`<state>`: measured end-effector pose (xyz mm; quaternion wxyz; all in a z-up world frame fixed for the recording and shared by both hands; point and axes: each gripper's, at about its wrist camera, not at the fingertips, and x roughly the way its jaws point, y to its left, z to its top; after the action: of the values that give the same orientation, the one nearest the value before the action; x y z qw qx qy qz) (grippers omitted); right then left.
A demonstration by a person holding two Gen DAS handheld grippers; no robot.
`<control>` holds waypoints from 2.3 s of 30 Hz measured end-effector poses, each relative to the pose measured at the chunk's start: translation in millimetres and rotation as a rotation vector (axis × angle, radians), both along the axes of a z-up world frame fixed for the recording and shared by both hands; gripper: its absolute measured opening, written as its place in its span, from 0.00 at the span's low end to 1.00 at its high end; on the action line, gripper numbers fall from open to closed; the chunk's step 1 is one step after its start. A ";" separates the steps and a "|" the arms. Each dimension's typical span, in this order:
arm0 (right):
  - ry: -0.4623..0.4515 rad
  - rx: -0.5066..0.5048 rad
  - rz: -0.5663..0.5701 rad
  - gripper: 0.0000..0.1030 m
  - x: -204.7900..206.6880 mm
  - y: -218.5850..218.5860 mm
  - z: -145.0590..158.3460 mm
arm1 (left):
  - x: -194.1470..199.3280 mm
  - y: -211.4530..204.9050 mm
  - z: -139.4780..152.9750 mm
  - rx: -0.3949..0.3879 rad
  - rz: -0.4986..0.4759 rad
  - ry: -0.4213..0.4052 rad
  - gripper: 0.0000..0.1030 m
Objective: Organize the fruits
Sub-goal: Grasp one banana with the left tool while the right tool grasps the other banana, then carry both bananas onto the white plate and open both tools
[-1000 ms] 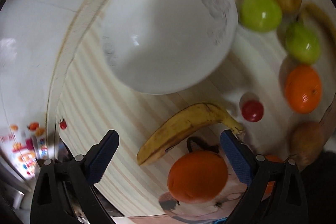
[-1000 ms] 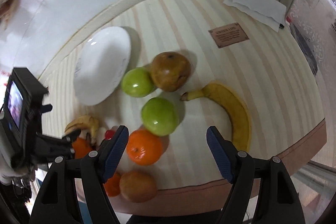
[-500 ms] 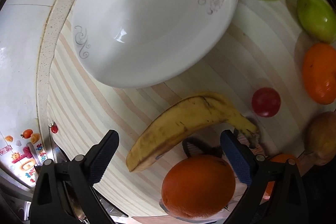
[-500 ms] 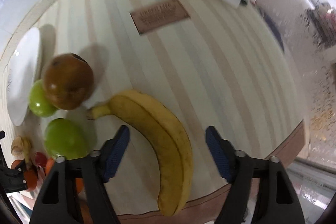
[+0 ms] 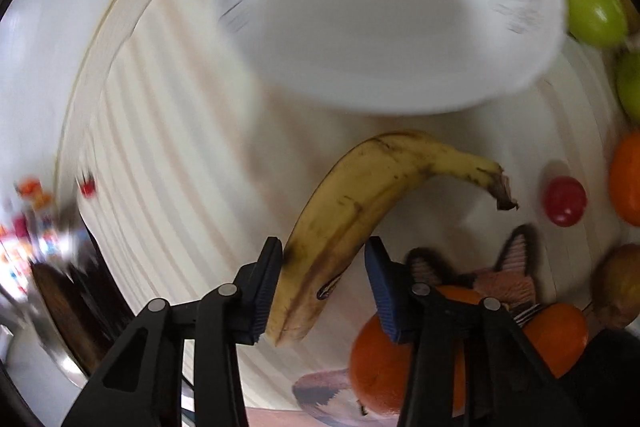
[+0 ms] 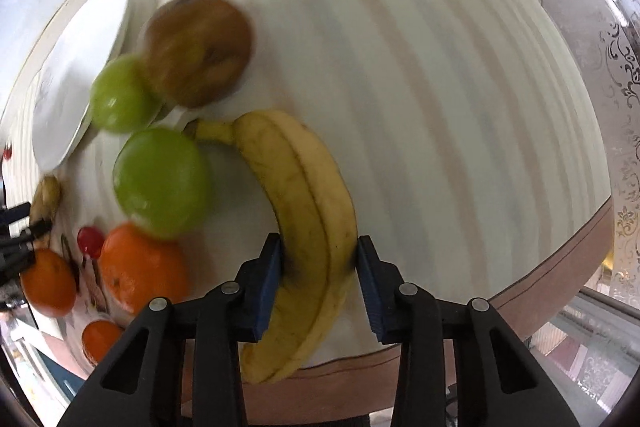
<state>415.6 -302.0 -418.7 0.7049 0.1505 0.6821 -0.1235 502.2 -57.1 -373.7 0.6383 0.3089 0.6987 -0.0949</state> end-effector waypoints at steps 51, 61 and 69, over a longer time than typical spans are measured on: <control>0.015 0.018 -0.024 0.40 -23.5 -1.5 -16.4 | -8.2 193.4 -28.7 -0.056 0.451 0.000 0.35; 0.011 -0.073 0.025 0.48 -20.9 23.2 -20.7 | -20.8 210.5 -35.3 -0.066 0.467 0.014 0.34; -0.075 -0.051 -0.026 0.39 -34.4 22.3 4.8 | -24.7 196.2 -18.6 -0.137 0.497 -0.042 0.32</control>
<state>381.1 -279.7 -413.9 0.7317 0.1458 0.6499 -0.1445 477.4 139.2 -392.3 0.6759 0.0857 0.7316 0.0242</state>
